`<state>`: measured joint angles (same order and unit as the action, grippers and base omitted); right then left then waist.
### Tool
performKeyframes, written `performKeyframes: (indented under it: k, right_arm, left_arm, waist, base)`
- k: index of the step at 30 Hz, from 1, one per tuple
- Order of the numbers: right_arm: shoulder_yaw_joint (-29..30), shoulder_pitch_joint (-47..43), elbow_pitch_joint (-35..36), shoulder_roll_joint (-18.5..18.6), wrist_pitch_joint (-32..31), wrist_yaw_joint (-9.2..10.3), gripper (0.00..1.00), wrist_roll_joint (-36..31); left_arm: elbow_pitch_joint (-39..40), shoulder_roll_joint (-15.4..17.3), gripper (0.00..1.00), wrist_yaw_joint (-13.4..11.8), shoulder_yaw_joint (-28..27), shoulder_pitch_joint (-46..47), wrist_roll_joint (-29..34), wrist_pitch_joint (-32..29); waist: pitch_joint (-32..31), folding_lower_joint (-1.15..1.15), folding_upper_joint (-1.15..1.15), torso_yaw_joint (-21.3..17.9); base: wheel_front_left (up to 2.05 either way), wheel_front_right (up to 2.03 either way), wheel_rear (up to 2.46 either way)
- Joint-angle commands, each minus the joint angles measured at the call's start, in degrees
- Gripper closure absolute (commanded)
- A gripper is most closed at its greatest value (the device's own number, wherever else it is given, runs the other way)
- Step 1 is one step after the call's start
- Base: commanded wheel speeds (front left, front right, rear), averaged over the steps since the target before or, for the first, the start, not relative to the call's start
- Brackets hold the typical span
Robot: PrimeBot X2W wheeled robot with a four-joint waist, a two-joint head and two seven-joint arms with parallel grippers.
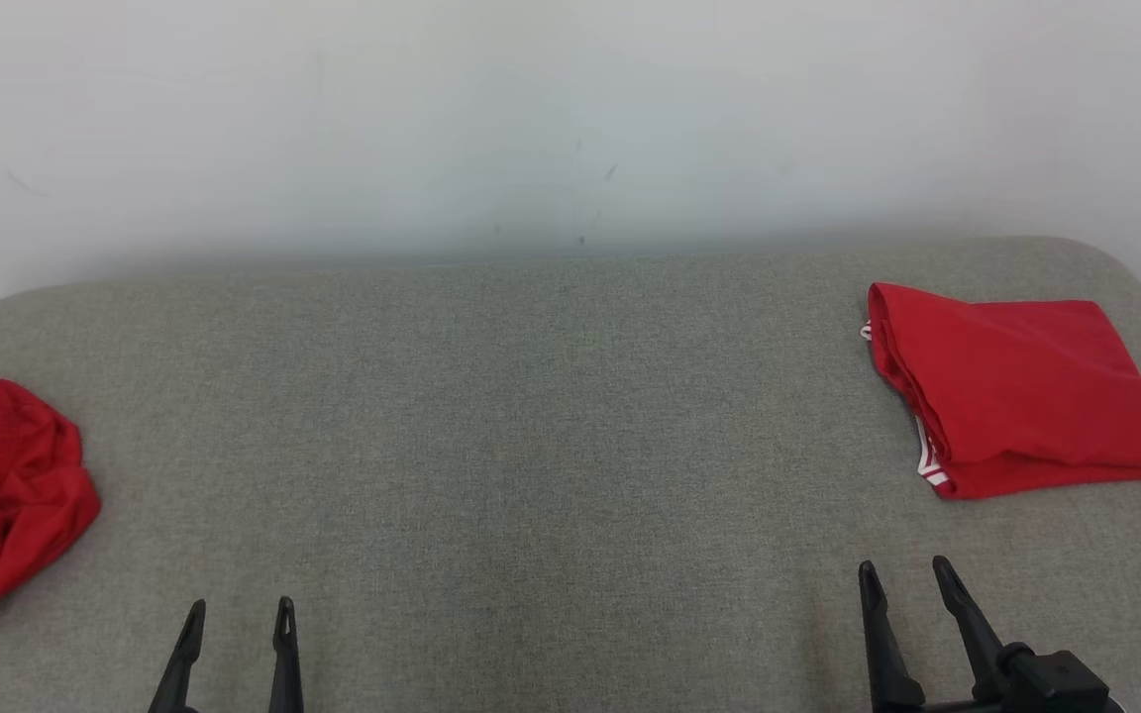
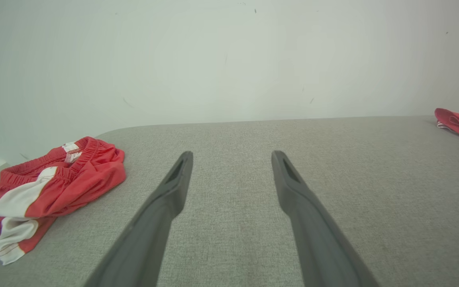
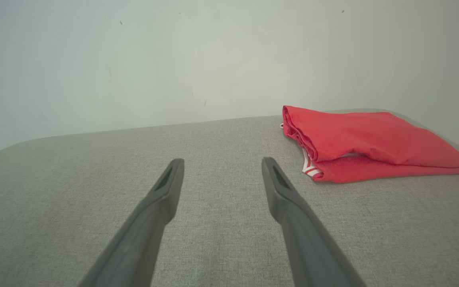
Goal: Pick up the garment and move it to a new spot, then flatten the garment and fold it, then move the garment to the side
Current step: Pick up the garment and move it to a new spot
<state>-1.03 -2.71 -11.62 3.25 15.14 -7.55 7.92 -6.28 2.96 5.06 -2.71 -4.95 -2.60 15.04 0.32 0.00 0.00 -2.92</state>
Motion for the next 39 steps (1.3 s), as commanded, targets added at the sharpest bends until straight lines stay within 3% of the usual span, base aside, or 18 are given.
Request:
performKeyframes:
  k: [1, 19, 26, 39]
  right_arm:
    - [-0.1, -0.9, 0.1, -0.2, 0.0, 0.11, 0.00, 0.1]
    - [0.4, -1.1, -0.3, -0.2, 0.0, 0.10, 0.00, 0.5]
    - [0.5, -1.5, -0.1, -0.3, 0.0, 0.10, 0.00, 0.7]
    - [0.5, -1.8, -0.4, -0.4, 0.0, 0.10, 0.00, 1.1]
  left_arm:
    - [0.0, -0.1, 0.00, 0.1, -0.2, -1.0, -0.1, 0.1]
    - [-0.2, -0.1, 0.00, 0.4, -0.7, -1.0, -0.3, 0.1]
    - [-0.4, -0.1, 0.00, 0.4, -1.2, -0.9, 0.2, 0.1]
    - [-1.0, -0.1, 0.00, 0.0, -1.9, -0.6, -0.2, 0.1]
  waist:
    - [0.0, 0.00, 0.00, 0.0]
    - [-0.3, 0.00, 0.00, 1.4]
    - [-0.1, 0.00, 0.00, 5.4]
    - [0.7, 0.00, 0.00, 16.6]
  base:
    - [0.00, 0.00, 0.00]
    - [0.00, 0.00, 0.00]
    - [0.00, 0.00, 0.00]
    - [0.00, 0.00, 0.00]
